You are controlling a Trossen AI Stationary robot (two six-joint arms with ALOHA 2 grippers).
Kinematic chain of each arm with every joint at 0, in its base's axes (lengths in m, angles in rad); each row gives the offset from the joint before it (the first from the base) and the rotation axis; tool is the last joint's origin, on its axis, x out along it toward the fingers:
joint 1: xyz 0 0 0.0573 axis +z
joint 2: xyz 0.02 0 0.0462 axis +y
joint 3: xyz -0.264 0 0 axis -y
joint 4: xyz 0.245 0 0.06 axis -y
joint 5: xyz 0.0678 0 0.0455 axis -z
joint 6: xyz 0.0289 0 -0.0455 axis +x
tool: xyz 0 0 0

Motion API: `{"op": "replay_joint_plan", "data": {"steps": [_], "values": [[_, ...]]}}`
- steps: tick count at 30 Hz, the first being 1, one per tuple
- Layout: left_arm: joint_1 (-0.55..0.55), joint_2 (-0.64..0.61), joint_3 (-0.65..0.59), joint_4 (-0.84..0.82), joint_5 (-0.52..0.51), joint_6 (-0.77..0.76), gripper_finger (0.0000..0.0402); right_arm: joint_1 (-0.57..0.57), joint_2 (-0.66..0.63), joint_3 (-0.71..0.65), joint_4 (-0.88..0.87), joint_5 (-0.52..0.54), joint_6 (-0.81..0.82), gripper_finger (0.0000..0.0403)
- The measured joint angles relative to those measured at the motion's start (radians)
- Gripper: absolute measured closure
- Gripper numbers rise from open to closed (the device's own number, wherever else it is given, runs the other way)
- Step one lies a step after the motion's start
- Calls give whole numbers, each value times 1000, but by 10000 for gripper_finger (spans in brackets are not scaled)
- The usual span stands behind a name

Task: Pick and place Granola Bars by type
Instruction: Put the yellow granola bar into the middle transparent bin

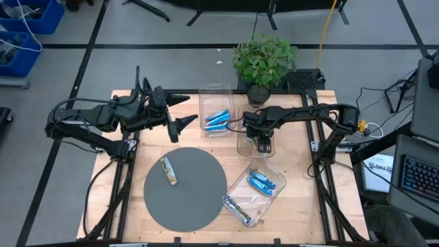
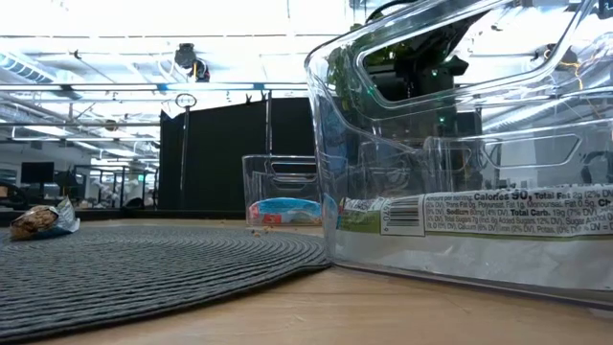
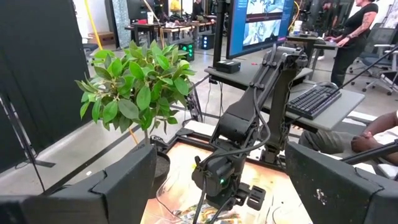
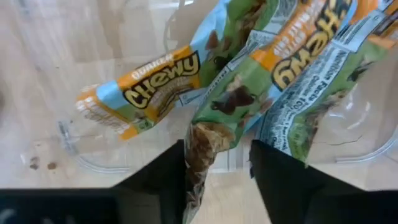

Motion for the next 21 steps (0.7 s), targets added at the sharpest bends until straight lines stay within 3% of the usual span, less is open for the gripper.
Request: {"op": "replay_joint_plan", "data": {"steps": [10, 18, 21], "values": [[0, 0, 0, -32, 26, 6, 50, 1, 0, 164, -154, -2, -21, 141], [0, 0, 0, -74, 27, 42, 50, 13, 0, 397, -322, -10, 54, 125], [0, 0, 0, -102, 38, 39, 50, 36, 0, 498, -332, -58, 122, 124]]}}
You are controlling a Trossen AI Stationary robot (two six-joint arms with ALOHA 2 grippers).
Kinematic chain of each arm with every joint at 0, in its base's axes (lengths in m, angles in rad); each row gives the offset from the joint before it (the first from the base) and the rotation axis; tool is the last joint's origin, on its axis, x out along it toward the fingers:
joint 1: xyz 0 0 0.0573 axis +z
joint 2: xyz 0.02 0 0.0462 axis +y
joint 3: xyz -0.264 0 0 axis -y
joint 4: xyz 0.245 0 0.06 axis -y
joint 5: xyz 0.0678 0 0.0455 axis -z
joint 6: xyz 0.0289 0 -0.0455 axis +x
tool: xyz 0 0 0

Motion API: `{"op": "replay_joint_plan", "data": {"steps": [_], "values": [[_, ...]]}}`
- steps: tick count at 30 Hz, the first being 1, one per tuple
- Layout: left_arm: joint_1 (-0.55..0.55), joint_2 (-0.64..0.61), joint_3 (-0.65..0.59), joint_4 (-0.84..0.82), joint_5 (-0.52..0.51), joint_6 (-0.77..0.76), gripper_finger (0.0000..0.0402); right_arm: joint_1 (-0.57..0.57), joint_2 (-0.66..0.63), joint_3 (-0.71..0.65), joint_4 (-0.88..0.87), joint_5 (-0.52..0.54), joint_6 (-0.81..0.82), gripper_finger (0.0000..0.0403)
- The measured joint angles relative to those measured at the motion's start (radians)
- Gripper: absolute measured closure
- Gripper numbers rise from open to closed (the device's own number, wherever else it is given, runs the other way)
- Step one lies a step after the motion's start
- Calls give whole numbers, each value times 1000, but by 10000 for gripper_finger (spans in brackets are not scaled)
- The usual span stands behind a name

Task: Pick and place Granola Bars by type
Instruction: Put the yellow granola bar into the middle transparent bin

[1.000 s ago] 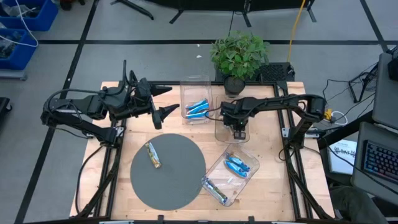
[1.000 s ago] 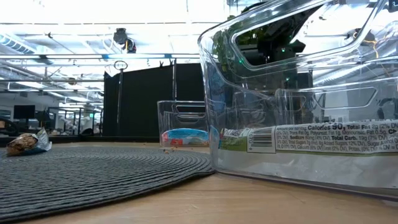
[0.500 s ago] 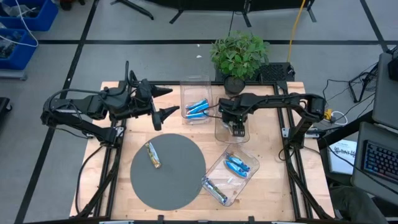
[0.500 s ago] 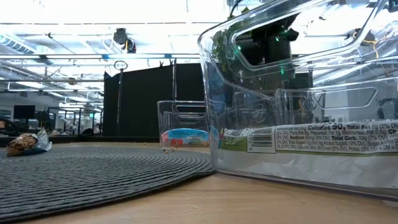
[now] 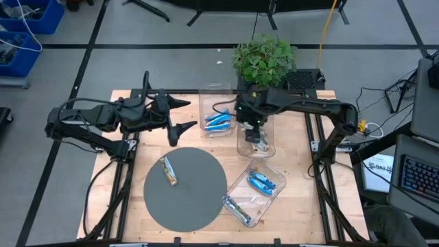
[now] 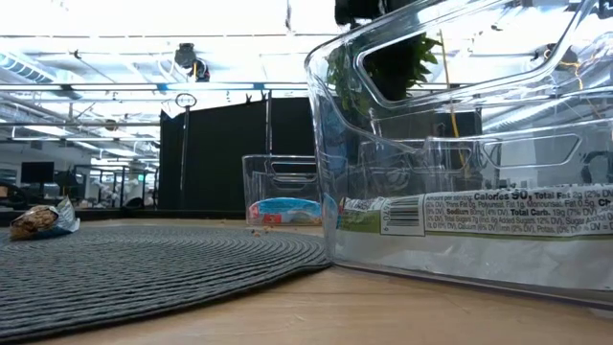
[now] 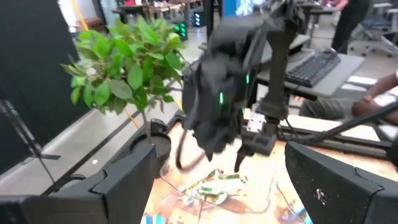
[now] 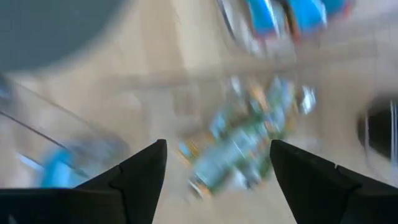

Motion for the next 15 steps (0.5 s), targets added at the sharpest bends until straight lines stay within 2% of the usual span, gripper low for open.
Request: {"op": "replay_joint_plan", "data": {"steps": [3, 7, 15], "values": [[0, 0, 0, -11, 34, -4, 50, 36, 0, 89, 49, -55, 60, 124], [0, 0, 0, -11, 44, -5, 50, 95, 0, 171, 158, -77, 107, 124], [0, 0, 0, -9, 44, -3, 50, 182, 0, 207, 363, -77, 203, 124]]}}
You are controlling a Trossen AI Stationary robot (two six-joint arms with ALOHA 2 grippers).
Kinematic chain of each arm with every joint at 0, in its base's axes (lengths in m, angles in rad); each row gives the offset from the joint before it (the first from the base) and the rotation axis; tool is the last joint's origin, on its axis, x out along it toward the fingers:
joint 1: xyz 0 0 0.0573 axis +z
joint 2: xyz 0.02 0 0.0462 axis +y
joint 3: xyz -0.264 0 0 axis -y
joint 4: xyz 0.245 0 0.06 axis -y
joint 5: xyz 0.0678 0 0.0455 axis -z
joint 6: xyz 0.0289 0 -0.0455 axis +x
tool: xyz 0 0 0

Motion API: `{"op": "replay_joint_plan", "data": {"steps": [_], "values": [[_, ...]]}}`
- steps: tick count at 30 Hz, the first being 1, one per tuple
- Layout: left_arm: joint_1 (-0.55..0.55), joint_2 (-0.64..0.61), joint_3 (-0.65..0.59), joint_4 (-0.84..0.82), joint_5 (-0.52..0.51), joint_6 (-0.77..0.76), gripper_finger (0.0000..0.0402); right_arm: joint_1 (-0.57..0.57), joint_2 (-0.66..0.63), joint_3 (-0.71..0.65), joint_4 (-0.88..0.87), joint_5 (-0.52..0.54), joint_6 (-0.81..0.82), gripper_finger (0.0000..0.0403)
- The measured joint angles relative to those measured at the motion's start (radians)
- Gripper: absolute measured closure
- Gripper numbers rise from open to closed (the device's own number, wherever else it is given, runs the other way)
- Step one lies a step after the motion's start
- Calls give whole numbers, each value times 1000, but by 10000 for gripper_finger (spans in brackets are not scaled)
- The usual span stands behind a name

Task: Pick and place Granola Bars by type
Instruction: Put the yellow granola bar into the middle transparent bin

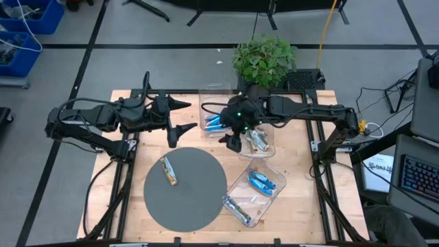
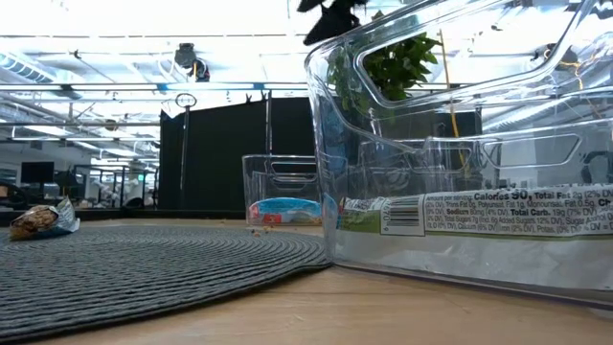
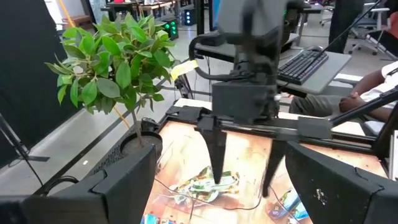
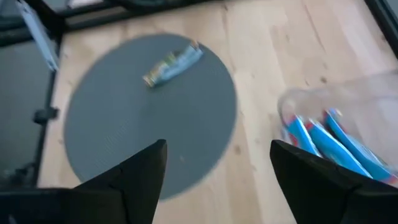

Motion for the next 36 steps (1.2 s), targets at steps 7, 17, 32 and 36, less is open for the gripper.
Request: {"op": "replay_joint_plan", "data": {"steps": [7, 17, 32, 36], "values": [[0, 0, 0, 9, 30, -14, 50, 49, -10, 0, 142, -3, 49, 124], [-79, 0, 0, -314, 78, -418, 50, 79, -38, 1, 221, 2, 83, 124], [-248, 22, 0, -791, -60, -907, 50, 78, -41, 0, 287, 4, 71, 124], [-249, 47, -18, -890, -36, -905, 50, 79, -41, 0, 305, 2, 71, 124]]}}
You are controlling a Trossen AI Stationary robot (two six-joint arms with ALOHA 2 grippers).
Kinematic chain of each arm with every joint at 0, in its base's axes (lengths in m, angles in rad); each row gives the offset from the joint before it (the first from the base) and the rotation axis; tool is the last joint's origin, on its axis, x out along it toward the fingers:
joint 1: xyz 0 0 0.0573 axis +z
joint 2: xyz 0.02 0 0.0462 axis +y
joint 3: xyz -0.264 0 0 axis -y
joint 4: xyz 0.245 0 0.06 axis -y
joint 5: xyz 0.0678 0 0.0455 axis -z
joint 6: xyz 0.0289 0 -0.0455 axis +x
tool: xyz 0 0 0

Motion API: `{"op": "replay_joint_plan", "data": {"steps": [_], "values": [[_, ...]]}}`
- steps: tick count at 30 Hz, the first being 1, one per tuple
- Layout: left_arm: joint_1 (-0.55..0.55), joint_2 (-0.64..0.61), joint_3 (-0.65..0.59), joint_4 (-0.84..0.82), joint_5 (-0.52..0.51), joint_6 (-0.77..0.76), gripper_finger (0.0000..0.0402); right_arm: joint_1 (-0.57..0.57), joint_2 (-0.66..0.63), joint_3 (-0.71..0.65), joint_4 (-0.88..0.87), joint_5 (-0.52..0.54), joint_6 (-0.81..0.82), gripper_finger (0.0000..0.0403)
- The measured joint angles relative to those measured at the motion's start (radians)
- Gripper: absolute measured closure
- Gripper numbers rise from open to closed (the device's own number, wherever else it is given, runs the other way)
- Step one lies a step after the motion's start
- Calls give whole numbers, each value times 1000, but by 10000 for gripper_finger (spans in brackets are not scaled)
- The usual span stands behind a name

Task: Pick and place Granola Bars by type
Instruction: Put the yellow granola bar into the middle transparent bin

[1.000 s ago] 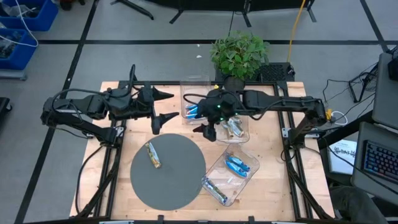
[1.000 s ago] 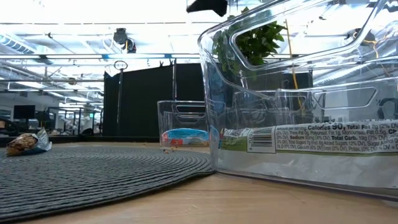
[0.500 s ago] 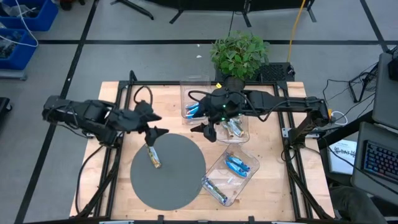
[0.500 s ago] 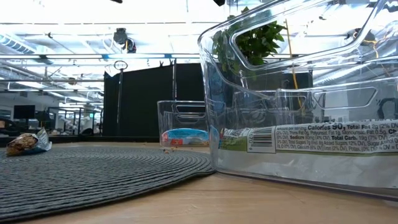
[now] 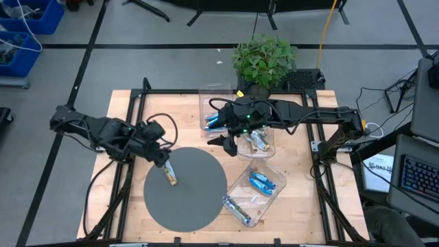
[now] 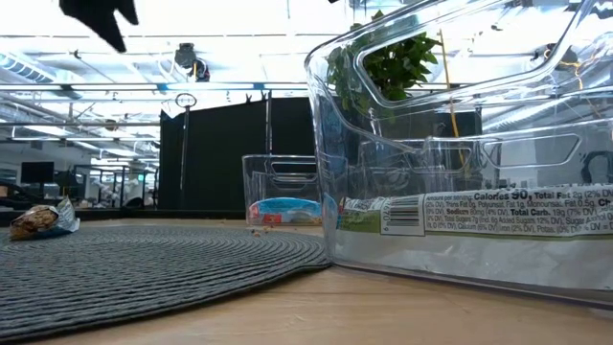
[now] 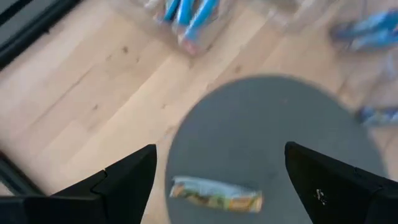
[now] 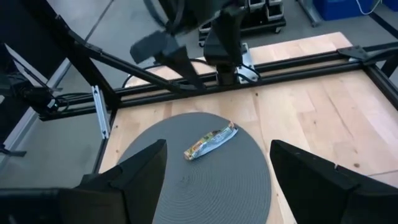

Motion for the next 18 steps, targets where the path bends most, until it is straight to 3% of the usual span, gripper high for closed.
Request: {"op": "replay_joint_plan", "data": {"steps": [14, 18], "values": [[-32, 1, -347, 163, 352, 217, 51, 16, 0, 0, 1, -4, -50, 124], [-35, 1, -418, 232, 385, 317, 51, 20, 0, 0, 1, -4, -60, 124]]}}
